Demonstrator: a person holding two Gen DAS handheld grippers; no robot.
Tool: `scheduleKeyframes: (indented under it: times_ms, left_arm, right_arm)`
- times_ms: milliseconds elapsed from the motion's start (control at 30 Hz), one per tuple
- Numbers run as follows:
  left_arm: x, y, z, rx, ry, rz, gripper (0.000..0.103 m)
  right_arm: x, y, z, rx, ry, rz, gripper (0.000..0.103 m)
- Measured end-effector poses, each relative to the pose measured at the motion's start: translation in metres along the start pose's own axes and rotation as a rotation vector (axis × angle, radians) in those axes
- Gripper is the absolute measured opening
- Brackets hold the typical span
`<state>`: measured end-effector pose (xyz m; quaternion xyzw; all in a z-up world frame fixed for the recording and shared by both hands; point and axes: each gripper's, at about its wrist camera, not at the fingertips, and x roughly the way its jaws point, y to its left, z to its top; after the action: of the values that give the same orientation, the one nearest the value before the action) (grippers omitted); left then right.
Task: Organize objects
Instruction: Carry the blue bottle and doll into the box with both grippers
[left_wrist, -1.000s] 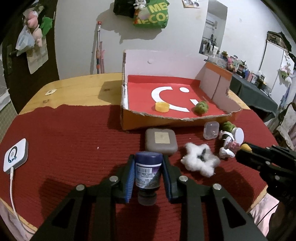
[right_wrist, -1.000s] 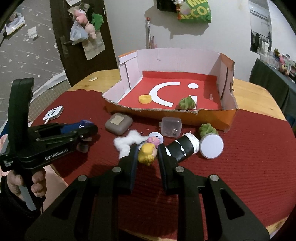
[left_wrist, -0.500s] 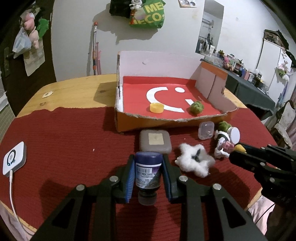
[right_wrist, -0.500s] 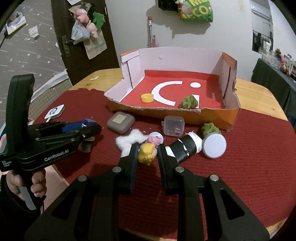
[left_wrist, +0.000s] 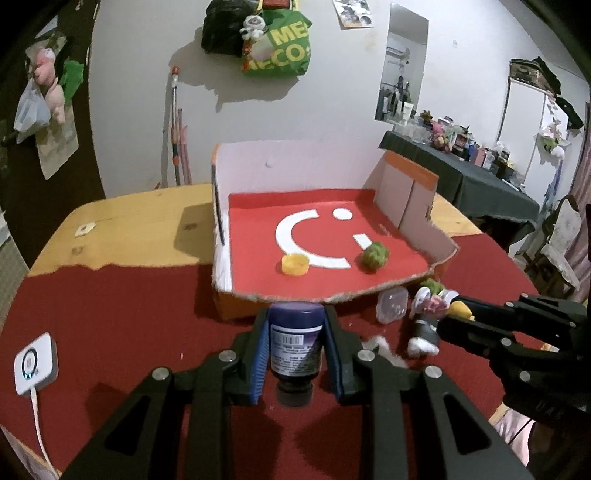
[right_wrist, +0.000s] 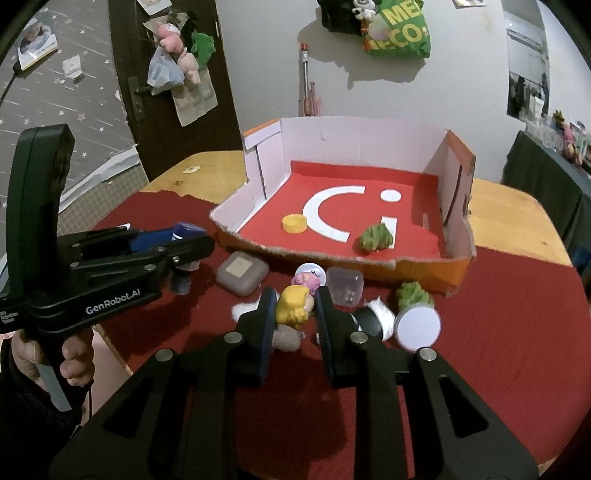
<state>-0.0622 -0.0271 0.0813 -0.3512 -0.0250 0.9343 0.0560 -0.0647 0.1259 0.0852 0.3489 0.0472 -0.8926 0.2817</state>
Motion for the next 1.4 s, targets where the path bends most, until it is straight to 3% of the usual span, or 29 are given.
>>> scheduleKeyframes:
  times_ms: [600, 1400]
  left_arm:
    - [0.024, -0.011, 0.048, 0.046, -0.010, -0.032, 0.029]
    - [0.097, -0.001, 0.060, 0.035, 0.155, -0.094, 0.029]
  right_arm:
    - [0.019, -0.018, 0.039, -0.016, 0.022, 0.001, 0.021]
    - [0.075, -0.044, 0.055, -0.004, 0.145, -0.012, 0.021]
